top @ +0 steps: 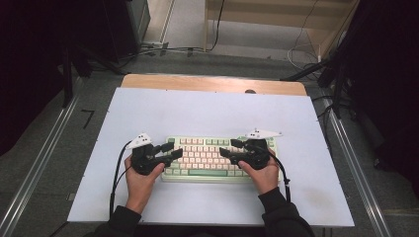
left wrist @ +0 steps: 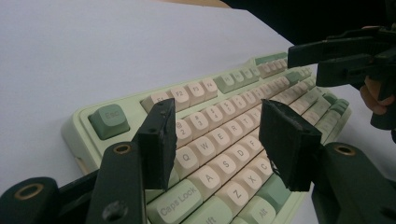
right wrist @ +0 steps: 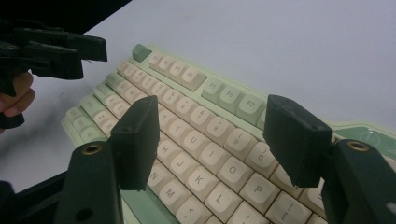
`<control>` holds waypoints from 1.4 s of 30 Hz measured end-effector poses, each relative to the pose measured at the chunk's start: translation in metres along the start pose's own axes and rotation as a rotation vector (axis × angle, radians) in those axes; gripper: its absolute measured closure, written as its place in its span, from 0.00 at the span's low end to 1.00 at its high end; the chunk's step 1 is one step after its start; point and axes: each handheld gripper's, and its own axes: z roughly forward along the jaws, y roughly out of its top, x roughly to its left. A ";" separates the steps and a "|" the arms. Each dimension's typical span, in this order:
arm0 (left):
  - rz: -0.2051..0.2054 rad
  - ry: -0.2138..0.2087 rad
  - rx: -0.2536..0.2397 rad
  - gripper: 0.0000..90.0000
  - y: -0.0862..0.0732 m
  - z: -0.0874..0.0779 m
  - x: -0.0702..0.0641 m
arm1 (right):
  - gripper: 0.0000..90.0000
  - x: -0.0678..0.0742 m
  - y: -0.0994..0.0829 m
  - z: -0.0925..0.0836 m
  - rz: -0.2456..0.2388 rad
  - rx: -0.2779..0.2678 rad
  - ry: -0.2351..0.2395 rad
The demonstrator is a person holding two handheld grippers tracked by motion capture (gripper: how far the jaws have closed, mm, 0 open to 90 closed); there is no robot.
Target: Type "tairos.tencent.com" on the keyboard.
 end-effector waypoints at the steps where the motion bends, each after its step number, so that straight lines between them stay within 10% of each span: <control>1: 0.001 0.000 0.001 0.53 0.000 0.000 0.000 | 0.38 0.000 0.000 0.000 0.000 0.001 -0.002; 14: 0.039 0.023 0.046 0.56 0.004 0.019 -0.007 | 0.38 -0.001 -0.001 0.000 0.002 0.007 -0.008; 21: 0.134 -0.025 0.105 1.00 0.009 0.036 -0.019 | 0.38 -0.002 -0.001 0.000 0.006 0.011 -0.011; 42: 0.163 0.002 0.169 1.00 0.012 0.060 -0.028 | 0.38 -0.002 -0.002 0.000 0.006 0.014 -0.007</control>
